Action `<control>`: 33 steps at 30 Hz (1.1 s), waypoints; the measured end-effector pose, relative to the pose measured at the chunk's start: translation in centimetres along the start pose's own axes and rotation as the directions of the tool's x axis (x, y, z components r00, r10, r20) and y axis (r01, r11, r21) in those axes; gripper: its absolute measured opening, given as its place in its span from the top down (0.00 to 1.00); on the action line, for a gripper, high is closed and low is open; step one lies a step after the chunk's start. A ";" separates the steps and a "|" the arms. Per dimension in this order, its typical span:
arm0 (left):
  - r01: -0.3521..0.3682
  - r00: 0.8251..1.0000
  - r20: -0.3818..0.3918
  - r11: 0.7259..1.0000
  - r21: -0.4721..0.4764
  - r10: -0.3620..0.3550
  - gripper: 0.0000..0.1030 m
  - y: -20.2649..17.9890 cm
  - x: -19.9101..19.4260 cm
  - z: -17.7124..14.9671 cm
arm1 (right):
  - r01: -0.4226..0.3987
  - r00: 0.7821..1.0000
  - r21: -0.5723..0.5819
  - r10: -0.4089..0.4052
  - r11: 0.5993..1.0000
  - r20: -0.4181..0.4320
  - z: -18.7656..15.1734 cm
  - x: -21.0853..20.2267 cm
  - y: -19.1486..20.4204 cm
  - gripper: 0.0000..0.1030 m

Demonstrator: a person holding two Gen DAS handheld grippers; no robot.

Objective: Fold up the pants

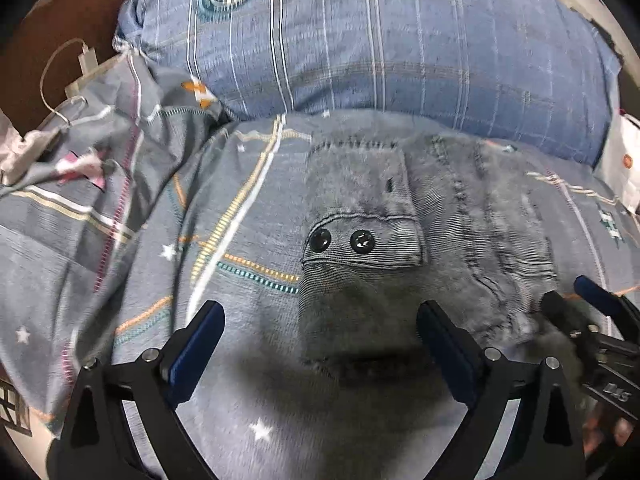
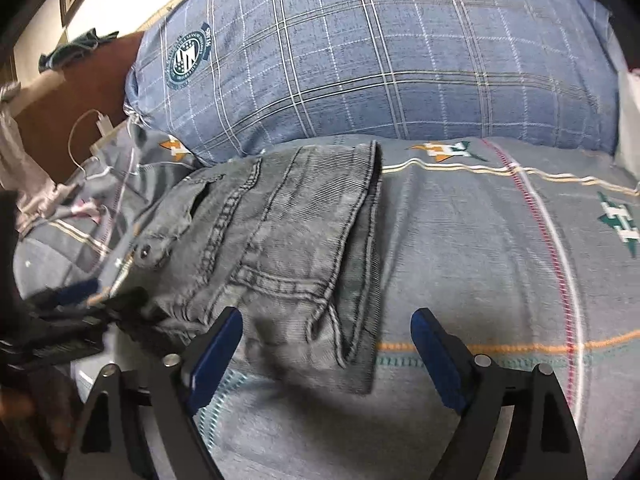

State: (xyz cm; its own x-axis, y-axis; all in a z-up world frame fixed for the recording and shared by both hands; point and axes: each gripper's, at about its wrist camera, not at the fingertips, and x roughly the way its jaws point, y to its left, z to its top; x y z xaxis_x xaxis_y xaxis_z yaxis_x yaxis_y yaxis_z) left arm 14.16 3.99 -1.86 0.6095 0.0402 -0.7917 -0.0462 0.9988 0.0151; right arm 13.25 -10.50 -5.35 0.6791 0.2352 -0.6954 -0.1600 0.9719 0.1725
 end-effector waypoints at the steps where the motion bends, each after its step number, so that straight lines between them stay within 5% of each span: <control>1: 0.003 1.000 0.013 1.000 0.008 -0.003 0.06 -0.1 -0.7 -0.1 | 0.008 1.000 -0.005 -0.008 1.000 0.002 -0.2 -0.4 0.1 0.05; 10: 0.060 0.997 0.049 0.998 -0.015 -0.059 0.06 0.5 -4.6 -2.4 | 0.104 0.992 -0.121 -0.112 0.987 -0.064 -3.1 -4.1 2.3 0.00; 20: 0.081 0.988 0.129 0.997 -0.001 -0.080 0.06 0.9 -7.8 -2.0 | 0.110 0.993 -0.155 -0.115 0.982 -0.021 0.7 -9.7 4.8 0.00; 33: 0.111 0.984 0.139 0.994 -0.008 -0.109 0.06 2.0 -8.1 -1.5 | 0.129 0.988 -0.218 -0.143 0.967 -0.050 1.3 -8.4 6.3 0.00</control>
State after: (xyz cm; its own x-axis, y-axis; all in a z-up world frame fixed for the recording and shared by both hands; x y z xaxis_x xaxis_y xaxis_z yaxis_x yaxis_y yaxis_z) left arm 8.00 5.58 3.69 0.7153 -0.0650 -0.6958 0.0154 0.9969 -0.0773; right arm 7.43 -6.35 2.47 0.6586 0.0935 -0.7467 -0.2229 0.9720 -0.0749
